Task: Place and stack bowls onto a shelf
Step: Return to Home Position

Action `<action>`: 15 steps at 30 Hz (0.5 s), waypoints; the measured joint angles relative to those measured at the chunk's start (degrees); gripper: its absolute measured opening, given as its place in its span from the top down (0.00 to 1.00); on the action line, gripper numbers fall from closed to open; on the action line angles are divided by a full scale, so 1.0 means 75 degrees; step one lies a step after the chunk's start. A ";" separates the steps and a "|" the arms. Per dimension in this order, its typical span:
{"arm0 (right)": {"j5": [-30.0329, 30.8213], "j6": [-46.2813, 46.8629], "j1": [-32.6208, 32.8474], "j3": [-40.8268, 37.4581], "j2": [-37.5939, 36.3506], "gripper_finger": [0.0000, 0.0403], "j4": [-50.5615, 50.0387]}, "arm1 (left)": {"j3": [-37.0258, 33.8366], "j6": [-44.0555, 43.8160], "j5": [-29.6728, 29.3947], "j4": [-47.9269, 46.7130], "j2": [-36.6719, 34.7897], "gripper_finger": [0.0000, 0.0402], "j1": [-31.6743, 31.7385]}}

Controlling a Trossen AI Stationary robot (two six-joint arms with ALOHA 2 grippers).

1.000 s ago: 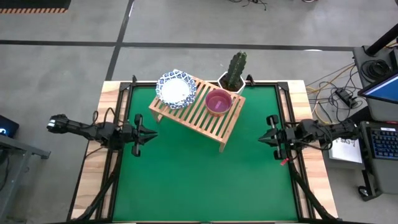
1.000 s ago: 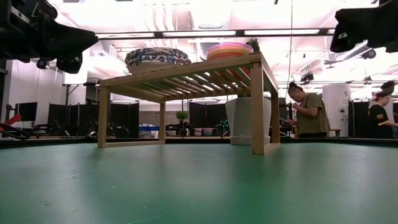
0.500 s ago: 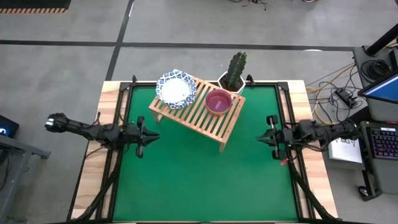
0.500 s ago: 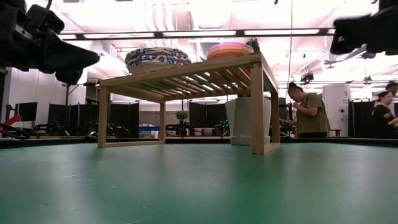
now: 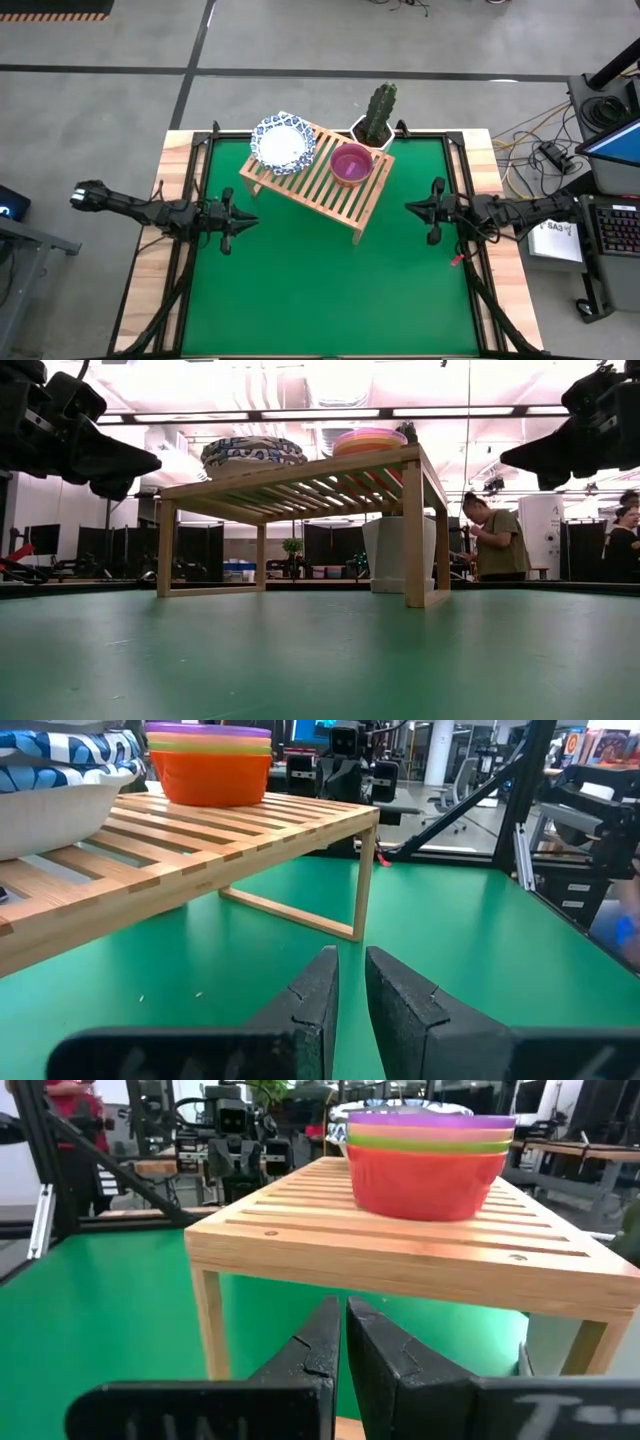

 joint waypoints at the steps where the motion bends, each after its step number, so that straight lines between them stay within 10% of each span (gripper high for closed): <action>1: 0.0003 -0.0003 -0.0001 0.0000 0.0018 0.97 -0.0006 | 0.0000 0.0001 0.0000 0.0000 0.0014 0.91 0.0000; 15: 0.0000 -0.0087 -0.0003 0.0000 0.0054 0.97 0.0000 | 0.0000 0.0002 0.0002 0.0003 0.0166 0.91 0.0000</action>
